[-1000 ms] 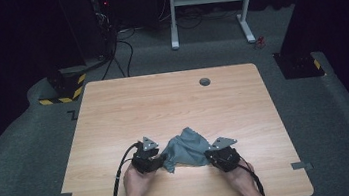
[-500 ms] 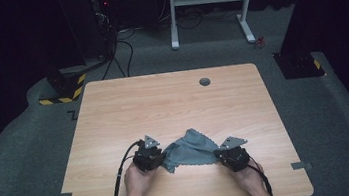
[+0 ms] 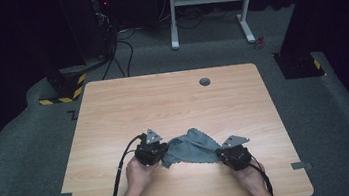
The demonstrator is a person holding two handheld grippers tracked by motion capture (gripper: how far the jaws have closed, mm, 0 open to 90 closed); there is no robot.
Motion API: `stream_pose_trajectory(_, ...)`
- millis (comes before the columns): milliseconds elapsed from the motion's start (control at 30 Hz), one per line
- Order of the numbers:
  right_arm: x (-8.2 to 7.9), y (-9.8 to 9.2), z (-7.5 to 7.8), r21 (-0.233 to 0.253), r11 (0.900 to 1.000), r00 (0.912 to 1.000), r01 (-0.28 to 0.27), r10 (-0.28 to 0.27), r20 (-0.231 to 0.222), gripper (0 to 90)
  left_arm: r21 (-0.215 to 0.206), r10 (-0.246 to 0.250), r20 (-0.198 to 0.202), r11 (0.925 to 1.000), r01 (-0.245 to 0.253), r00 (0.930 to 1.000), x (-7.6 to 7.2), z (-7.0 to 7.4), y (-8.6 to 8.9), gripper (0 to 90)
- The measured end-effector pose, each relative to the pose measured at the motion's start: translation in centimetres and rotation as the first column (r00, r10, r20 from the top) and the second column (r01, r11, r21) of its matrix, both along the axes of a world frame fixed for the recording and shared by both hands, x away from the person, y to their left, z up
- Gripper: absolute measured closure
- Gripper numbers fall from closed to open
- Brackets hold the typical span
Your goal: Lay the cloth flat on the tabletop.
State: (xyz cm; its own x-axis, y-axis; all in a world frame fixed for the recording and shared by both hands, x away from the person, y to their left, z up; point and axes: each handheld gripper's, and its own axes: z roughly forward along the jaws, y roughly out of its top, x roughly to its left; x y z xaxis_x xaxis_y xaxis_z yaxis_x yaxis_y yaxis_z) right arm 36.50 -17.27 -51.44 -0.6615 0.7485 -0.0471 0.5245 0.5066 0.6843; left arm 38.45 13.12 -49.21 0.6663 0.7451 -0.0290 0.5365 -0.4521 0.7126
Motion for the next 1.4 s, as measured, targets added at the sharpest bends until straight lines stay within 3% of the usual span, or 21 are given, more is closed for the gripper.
stream_pose_trajectory(100, -0.1, 0.0, 0.5, 0.046, 0.999, 0.9999, -0.003, 0.003, 0.013, 73.1, -0.007, -0.012, -0.005, 0.9999, 0.012, 0.9999, -0.4, -0.5, 0.0, 77.1)
stream_pose_trajectory(200, -0.6, 1.2, 1.2, 0.097, 0.993, 0.9967, -0.074, 0.070, 0.041, 67.0, -0.028, 0.039, 0.016, 0.9989, -0.038, 0.9991, 0.0, 0.0, 0.7, 71.3)
stream_pose_trajectory(267, -0.7, 2.4, 1.3, 0.091, 0.990, 0.9932, -0.110, 0.106, 0.048, 66.1, -0.019, 0.067, 0.021, 0.9976, -0.067, 0.9975, 0.4, 0.1, 0.8, 64.8)
stream_pose_trajectory(400, -0.4, 5.2, 1.0, 0.075, 0.984, 0.9869, -0.159, 0.156, 0.042, 63.1, 0.010, 0.061, -0.013, 0.9981, -0.061, 0.9981, 1.4, -0.4, 0.4, 63.1)
stream_pose_trajectory(533, 0.3, 6.9, 0.3, 0.056, 0.986, 0.9878, -0.155, 0.155, 0.016, 58.0, 0.002, 0.052, -0.049, 0.9987, -0.052, 0.9974, 2.3, -0.9, -0.3, 70.3)
stream_pose_trajectory(600, 0.4, 7.4, -0.1, 0.023, 0.988, 0.9881, -0.154, 0.154, -0.002, 61.2, 0.008, 0.039, -0.051, 0.9992, -0.038, 0.9979, 2.6, -0.8, -0.5, 77.7)
stream_pose_trajectory(633, 0.3, 7.4, -0.2, 0.021, 0.988, 0.9878, -0.155, 0.156, -0.004, 63.2, -0.003, 0.038, -0.066, 0.9992, -0.039, 0.9971, 2.7, -0.8, -0.7, 79.8)
stream_pose_trajectory(700, 0.2, 7.1, -0.2, 0.015, 0.986, 0.9862, -0.165, 0.166, 0.000, 78.3, 0.004, 0.028, -0.065, 0.9996, -0.028, 0.9975, 2.9, -0.6, -0.8, 85.1)
stream_pose_trajectory(767, 0.2, 6.8, -0.1, 0.003, 0.985, 0.9848, -0.173, 0.174, -0.004, 88.4, -0.015, 0.028, -0.079, 0.9995, -0.029, 0.9965, 3.0, -0.4, -0.7, 87.1)
stream_pose_trajectory(1000, -1.0, 5.3, 0.0, 0.012, 0.977, 0.9767, -0.213, 0.213, -0.023, 89.6, -0.054, -0.034, -0.064, 0.9981, 0.030, 0.9974, 2.0, 0.9, -0.8, 87.5)
stream_pose_trajectory(1067, -1.6, 4.5, 0.0, 0.009, 0.976, 0.9762, -0.216, 0.216, -0.020, 89.5, -0.034, -0.033, -0.044, 0.9989, 0.031, 0.9985, 1.4, 1.1, -0.9, 87.2)
stream_pose_trajectory(1200, -2.4, 2.4, 0.0, 0.011, 0.981, 0.9807, -0.194, 0.195, -0.019, 89.4, -0.011, -0.021, -0.040, 0.9997, 0.021, 0.9990, 1.2, 0.8, -0.3, 88.2)
stream_pose_trajectory(1300, -2.7, 1.5, 0.1, 0.007, 0.982, 0.9821, -0.187, 0.187, -0.020, 89.0, -0.019, -0.009, -0.023, 0.9998, 0.008, 0.9997, 1.1, 0.8, -0.4, 87.9)
stream_pose_trajectory(1333, -2.7, 1.3, 0.1, 0.009, 0.982, 0.9817, -0.188, 0.189, -0.025, 88.3, -0.017, 0.000, -0.005, 0.9999, 0.000, 1.0000, 1.0, 0.8, -0.5, 85.9)
stream_pose_trajectory(1400, -2.8, 1.2, 0.2, 0.022, 0.981, 0.9814, -0.191, 0.191, -0.016, 78.8, -0.024, 0.006, -0.008, 0.9997, -0.006, 1.0000, 1.1, 0.9, -0.4, 75.0)
